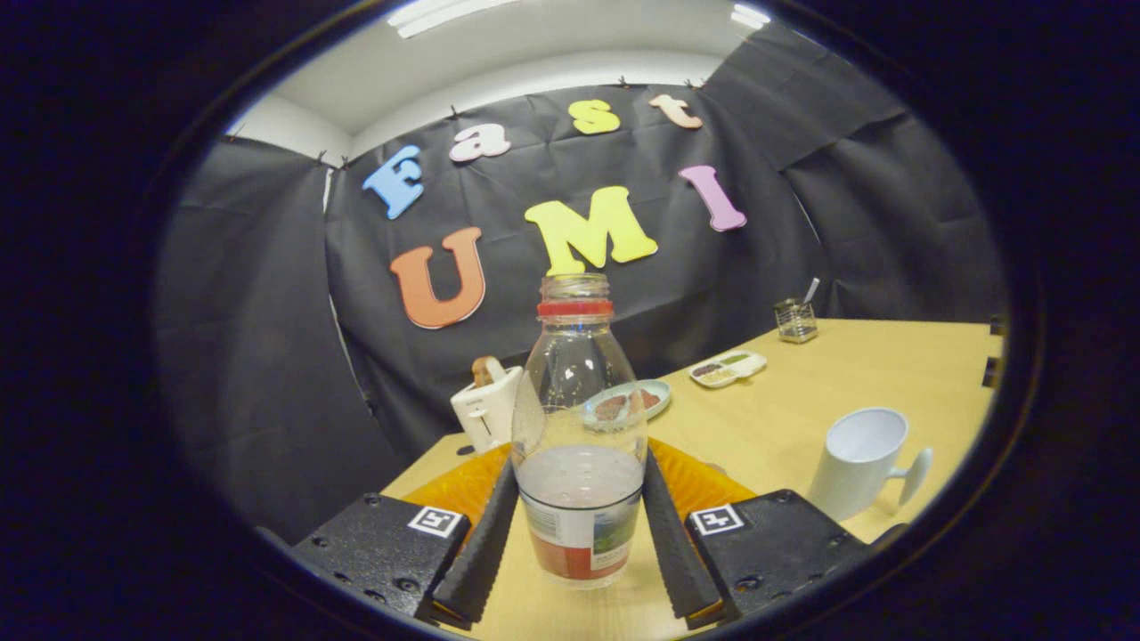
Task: Take the bottle from table, then pour the juice into the cup, finally place the bottle on the coaster
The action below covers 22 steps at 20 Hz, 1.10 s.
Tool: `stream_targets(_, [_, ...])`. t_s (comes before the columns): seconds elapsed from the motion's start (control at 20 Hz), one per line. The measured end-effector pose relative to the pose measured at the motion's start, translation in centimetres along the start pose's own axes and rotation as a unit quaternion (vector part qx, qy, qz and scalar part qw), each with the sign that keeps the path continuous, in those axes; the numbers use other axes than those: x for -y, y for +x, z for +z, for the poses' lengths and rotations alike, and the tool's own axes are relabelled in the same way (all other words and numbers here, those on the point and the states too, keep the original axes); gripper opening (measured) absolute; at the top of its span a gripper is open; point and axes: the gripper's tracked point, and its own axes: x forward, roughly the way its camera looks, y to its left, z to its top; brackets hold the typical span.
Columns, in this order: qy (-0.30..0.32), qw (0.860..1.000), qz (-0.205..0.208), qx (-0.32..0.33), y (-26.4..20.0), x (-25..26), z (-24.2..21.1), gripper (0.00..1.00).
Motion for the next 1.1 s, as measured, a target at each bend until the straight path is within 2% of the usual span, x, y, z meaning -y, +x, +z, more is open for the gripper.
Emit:
stream_targets(0.25, [0.115, 0.993, -0.029, -0.003, -0.3, 2.1, 0.3, 0.78])
stream_targets(0.4, [0.207, 0.978, -0.010, -0.002, -0.4, 2.0, 0.5, 0.78])
stream_targets(0.7, [0.342, 0.940, 0.009, 0.012, -0.3, 2.9, 2.3, 0.77])
stream_targets(0.85, [0.415, 0.909, 0.017, 0.013, -0.2, 2.8, 3.0, 0.77])
stream_targets(1.1, [0.491, 0.871, 0.018, 0.019, -0.5, 4.2, 4.5, 0.77])
